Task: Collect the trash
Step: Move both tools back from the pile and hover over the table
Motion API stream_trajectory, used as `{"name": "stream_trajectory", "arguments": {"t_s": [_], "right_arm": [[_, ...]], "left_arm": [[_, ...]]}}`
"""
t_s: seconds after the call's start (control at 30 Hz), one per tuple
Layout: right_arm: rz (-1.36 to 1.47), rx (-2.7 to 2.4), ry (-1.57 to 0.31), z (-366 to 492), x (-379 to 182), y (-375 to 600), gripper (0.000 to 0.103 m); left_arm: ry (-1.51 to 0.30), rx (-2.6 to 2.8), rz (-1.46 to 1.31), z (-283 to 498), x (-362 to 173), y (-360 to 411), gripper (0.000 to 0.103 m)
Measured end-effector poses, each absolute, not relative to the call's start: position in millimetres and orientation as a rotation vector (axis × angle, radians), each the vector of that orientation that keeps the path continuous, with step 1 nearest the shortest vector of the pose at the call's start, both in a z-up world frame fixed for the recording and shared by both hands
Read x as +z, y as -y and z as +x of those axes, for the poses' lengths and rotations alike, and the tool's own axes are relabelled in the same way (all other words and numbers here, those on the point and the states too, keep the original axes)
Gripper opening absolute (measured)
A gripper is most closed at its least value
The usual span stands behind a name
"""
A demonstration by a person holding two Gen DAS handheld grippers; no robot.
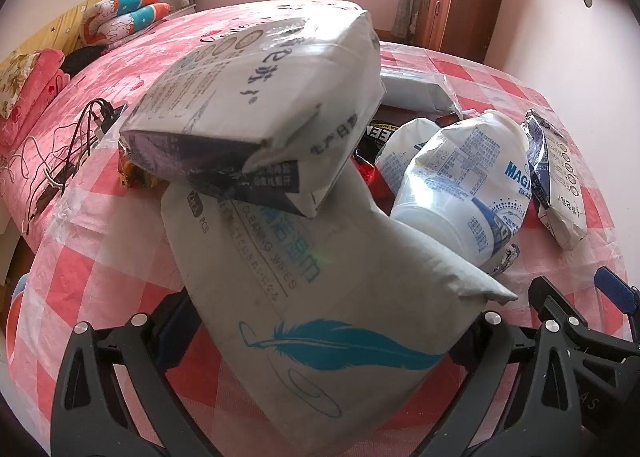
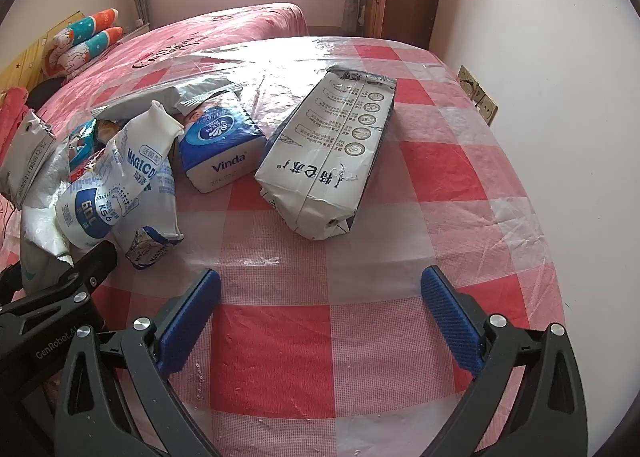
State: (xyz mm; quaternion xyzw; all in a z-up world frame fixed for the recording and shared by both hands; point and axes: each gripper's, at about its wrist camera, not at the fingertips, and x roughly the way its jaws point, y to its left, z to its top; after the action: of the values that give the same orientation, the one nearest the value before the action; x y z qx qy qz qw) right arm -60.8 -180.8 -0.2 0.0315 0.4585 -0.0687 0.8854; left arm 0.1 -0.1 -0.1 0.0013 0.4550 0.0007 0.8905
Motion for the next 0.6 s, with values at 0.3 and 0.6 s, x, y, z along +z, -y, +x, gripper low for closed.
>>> {"name": "stream_trajectory", "arguments": {"t_s": [0.3, 0.6], "right_arm": [[0.065, -0.143, -0.953, -60.9, -0.2, 180.9, 0.099], [0.059, -0.142, -0.954, -64.1, -0.6, 180.8, 0.099]], "left_arm": [[-0.942, 0.001, 0.002, -0.1, -0.1, -0.1, 0.099], [-0.948, -0.036, 0.029, -21.4, -0.2, -6.6, 0.099]]}}
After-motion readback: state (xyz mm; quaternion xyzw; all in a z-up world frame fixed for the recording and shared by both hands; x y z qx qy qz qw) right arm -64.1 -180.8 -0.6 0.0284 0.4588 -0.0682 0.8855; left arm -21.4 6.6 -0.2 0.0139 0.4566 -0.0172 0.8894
